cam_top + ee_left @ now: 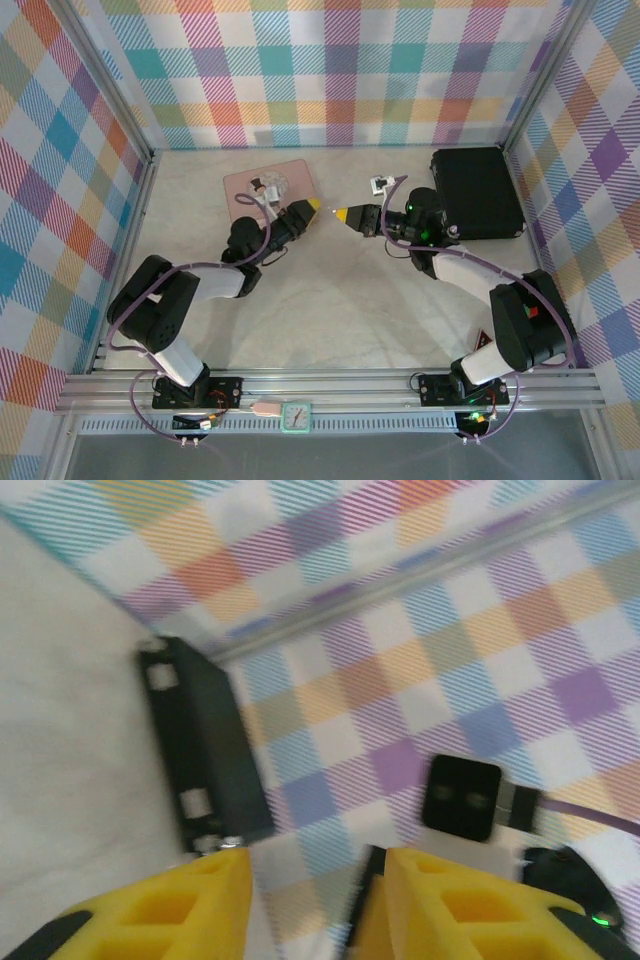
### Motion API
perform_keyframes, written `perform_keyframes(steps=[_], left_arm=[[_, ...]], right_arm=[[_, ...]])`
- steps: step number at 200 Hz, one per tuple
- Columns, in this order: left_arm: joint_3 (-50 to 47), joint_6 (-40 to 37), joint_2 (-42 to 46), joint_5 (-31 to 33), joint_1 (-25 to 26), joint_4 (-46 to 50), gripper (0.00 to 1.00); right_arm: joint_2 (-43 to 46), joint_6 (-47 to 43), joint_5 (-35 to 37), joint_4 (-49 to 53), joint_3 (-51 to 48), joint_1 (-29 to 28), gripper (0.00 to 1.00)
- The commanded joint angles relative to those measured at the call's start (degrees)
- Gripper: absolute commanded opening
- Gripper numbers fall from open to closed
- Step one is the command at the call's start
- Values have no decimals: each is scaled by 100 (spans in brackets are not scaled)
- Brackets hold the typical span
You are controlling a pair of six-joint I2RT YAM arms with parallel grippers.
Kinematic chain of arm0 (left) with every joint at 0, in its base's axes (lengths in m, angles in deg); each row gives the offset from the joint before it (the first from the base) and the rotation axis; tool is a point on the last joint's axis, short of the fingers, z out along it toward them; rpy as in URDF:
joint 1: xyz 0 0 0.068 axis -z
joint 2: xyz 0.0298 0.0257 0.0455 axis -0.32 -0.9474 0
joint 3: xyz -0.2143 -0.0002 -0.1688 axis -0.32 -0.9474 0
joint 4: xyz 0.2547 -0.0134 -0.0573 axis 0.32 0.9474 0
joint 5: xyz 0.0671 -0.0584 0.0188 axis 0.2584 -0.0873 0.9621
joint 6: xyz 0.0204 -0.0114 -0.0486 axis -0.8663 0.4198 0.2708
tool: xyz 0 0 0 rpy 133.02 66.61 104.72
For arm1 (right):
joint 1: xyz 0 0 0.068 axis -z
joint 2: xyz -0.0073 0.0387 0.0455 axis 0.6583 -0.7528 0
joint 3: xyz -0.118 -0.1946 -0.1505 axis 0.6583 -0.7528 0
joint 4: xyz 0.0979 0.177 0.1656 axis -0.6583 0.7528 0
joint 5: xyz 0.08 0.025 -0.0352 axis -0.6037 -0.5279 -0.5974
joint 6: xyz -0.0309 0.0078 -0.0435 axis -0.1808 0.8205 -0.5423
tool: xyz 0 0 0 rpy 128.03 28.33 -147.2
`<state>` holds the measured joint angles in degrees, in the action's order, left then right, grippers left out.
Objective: Unlock the padlock with the key
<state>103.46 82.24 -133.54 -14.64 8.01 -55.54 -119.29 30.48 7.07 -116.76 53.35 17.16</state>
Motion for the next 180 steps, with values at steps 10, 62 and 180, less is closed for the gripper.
perform_keyframes(steps=[10,62,180], left_arm=[[-184,-1297,809,-141,-437,2449,43],[1013,-3742,1471,1396,-466,7148,62],[1972,-5044,-367,2371,-513,6829,65]], right_arm=[[416,-996,353,1395,164,-16,0],[561,-1494,585,2431,186,-17,0],[559,-1532,588,2441,249,-25,0]])
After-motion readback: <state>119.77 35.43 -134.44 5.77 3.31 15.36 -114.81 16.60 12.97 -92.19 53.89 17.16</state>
